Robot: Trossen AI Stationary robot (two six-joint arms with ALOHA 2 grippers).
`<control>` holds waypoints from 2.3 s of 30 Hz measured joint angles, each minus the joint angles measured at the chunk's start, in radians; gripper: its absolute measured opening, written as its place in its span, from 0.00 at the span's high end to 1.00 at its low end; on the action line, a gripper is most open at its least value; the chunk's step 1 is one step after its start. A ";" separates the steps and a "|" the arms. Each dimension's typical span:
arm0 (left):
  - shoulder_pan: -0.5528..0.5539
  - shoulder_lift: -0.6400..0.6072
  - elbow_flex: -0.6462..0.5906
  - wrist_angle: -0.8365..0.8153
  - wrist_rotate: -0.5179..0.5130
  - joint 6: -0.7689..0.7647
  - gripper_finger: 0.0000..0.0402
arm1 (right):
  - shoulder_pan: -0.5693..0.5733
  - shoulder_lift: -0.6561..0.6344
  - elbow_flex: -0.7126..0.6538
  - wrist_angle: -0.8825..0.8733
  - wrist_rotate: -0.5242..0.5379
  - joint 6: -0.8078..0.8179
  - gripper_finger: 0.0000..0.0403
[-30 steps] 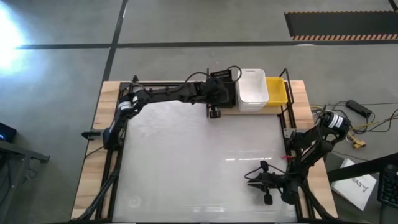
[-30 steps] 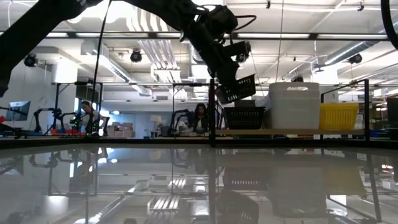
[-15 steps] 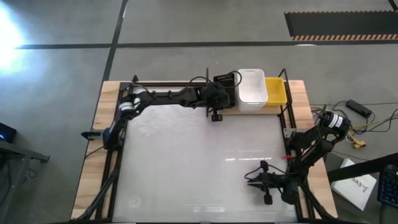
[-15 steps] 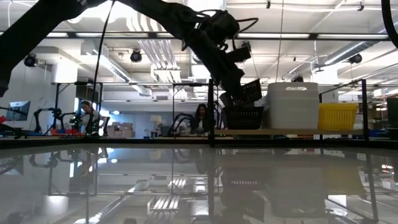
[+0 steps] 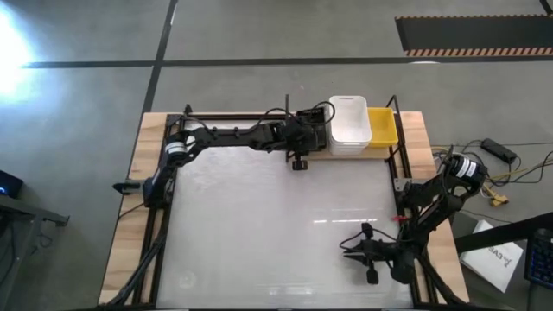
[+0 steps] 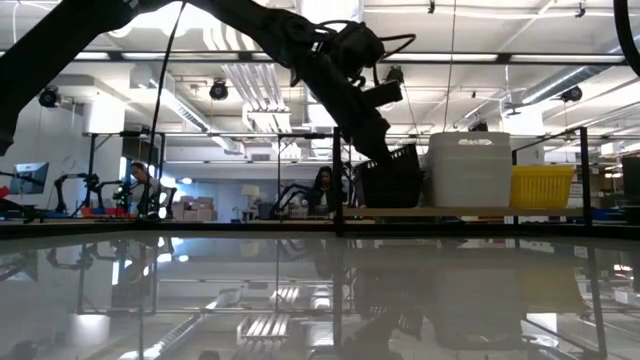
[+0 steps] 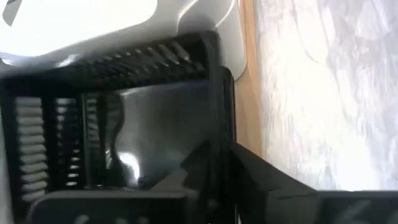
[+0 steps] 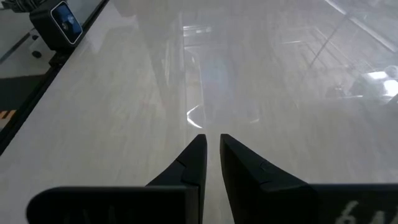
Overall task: Stack baskets on shelf by color
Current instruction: Stack the black bin into the black bin on the shelf, then return to Home Position
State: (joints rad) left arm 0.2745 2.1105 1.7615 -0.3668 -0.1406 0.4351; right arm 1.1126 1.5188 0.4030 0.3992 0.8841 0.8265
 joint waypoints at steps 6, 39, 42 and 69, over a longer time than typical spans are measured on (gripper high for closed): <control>0.001 -0.003 0.020 -0.007 -0.003 -0.007 0.75 | 0.000 0.000 0.000 0.000 0.000 0.000 0.91; -0.444 -0.477 -0.294 -0.045 -0.339 -0.440 0.67 | -0.394 -0.163 -0.034 0.171 -0.549 -0.525 0.98; -0.480 -0.569 -0.431 -0.016 -0.365 -0.538 0.67 | -0.593 -0.357 -0.096 0.117 -0.740 -0.618 0.98; -0.492 -1.403 -1.621 1.017 -0.339 -0.708 0.67 | -1.212 -1.479 -0.245 -0.430 -1.040 -0.662 0.98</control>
State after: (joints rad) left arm -0.2180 0.7071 0.1401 0.6507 -0.4800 -0.2734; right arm -0.0990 0.0395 0.1583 -0.0311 -0.1562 0.1642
